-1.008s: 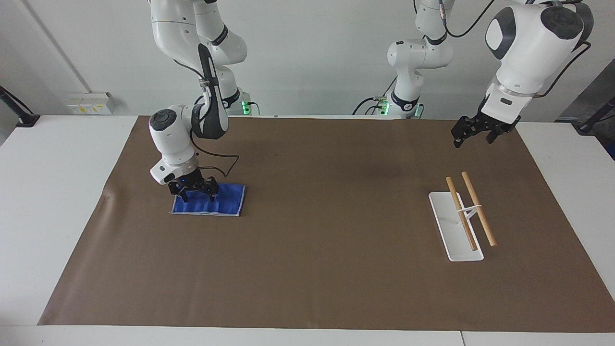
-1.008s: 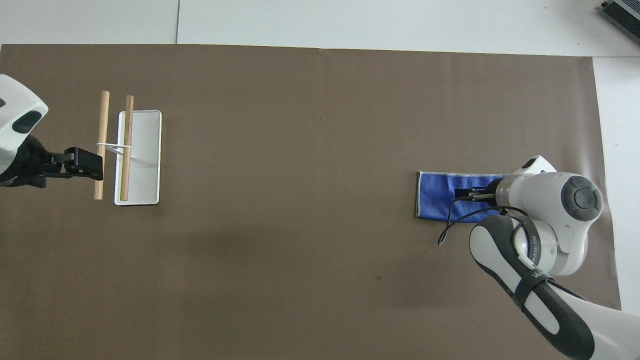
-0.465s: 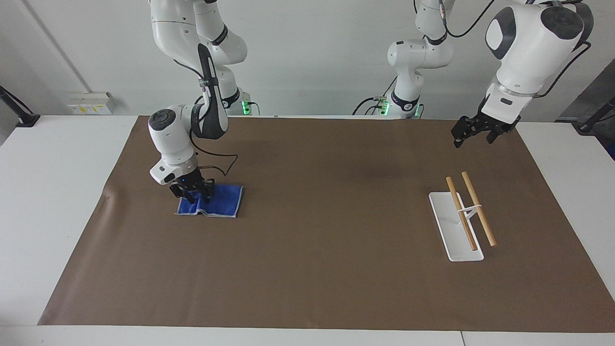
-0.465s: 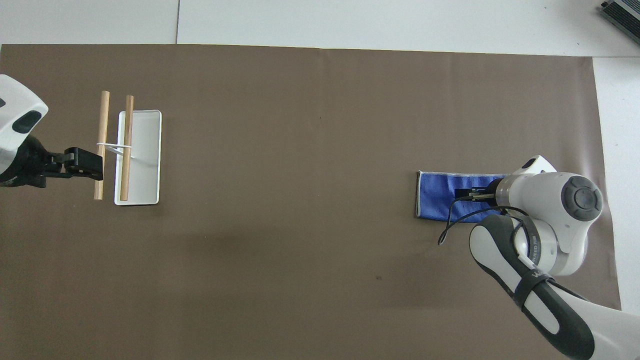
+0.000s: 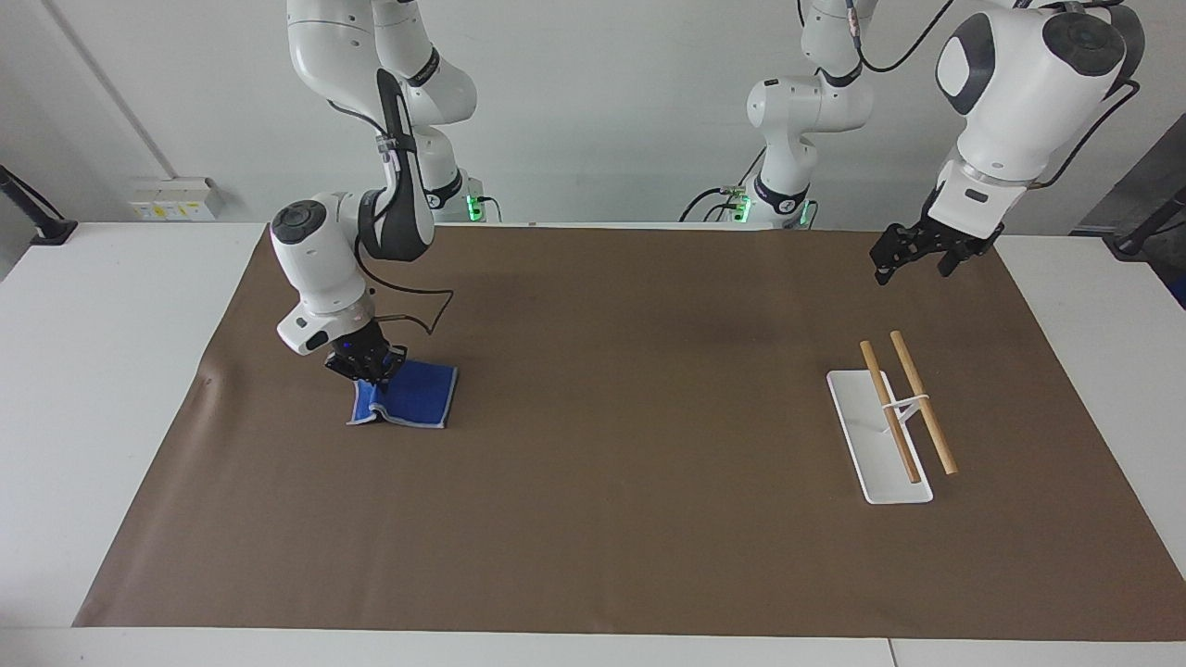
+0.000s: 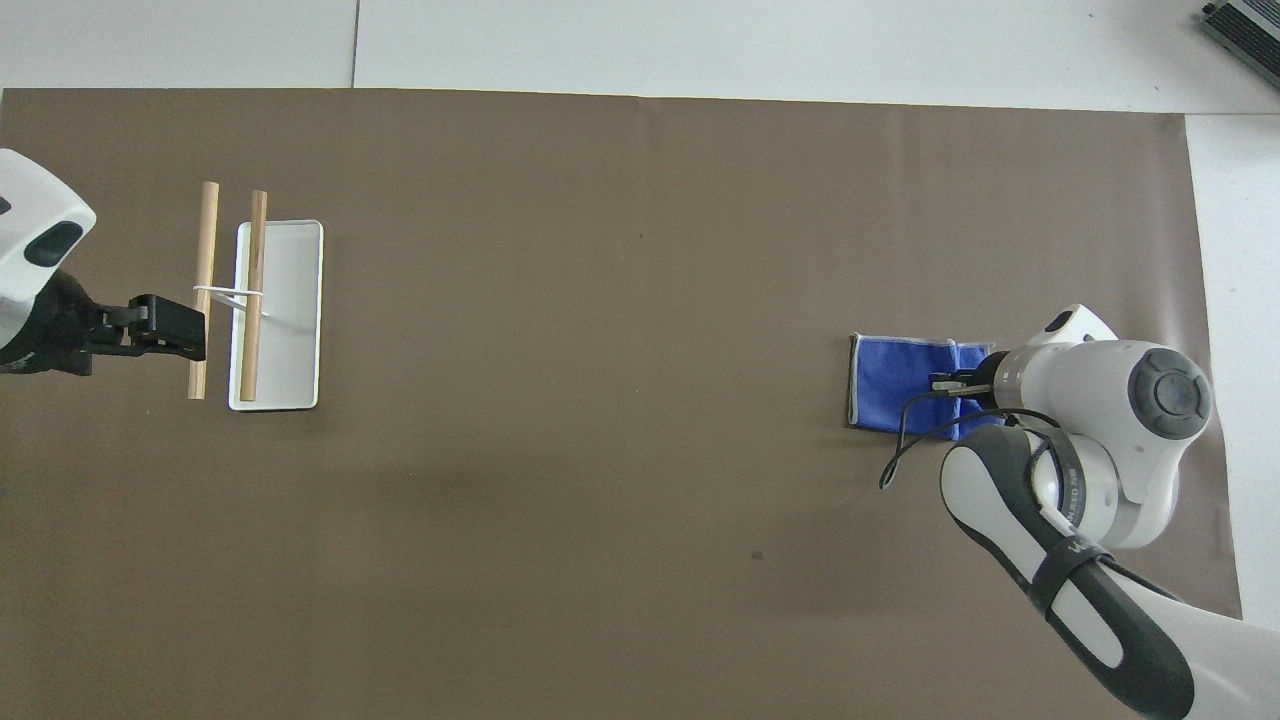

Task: Right arm passes towel to left arm to hang
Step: 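Close the right gripper on the towel edge and lift it, then carry the towel toward the rack while the left gripper reaches out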

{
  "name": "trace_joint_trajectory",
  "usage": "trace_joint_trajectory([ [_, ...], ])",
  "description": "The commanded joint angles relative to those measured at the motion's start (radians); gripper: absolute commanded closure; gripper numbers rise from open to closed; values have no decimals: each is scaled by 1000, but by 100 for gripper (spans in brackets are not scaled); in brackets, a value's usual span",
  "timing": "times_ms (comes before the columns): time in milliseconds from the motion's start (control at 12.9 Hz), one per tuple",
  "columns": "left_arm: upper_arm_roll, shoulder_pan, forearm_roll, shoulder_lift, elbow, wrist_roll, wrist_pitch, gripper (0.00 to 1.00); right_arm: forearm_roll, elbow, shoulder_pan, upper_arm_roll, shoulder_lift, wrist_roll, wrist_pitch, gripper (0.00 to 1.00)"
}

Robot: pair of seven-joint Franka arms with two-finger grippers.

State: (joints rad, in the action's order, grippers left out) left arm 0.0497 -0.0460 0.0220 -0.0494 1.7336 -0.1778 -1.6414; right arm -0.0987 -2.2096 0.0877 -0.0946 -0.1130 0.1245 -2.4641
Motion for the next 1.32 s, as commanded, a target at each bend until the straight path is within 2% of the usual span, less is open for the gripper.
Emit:
trace_joint_trajectory([
  [0,-2,3,-10,-27,31,-6,-12,0,-118,89,9,27,22,29,91,100],
  [155,-2,3,-10,-27,31,-6,-11,0,-208,178,9,61,12,23,125,100],
  [388,-2,3,-10,-27,31,-6,-11,0,-258,284,12,117,3,-67,148,100],
  [698,-2,3,-10,-27,31,-6,-12,0,-530,338,33,187,-13,-224,102,100],
  [930,-2,3,-10,-27,31,-6,-11,0,-806,338,119,187,-14,-316,-8,100],
  [1240,-1,-11,-10,-30,32,-18,-15,0,-1078,343,246,188,-16,-448,-131,100],
])
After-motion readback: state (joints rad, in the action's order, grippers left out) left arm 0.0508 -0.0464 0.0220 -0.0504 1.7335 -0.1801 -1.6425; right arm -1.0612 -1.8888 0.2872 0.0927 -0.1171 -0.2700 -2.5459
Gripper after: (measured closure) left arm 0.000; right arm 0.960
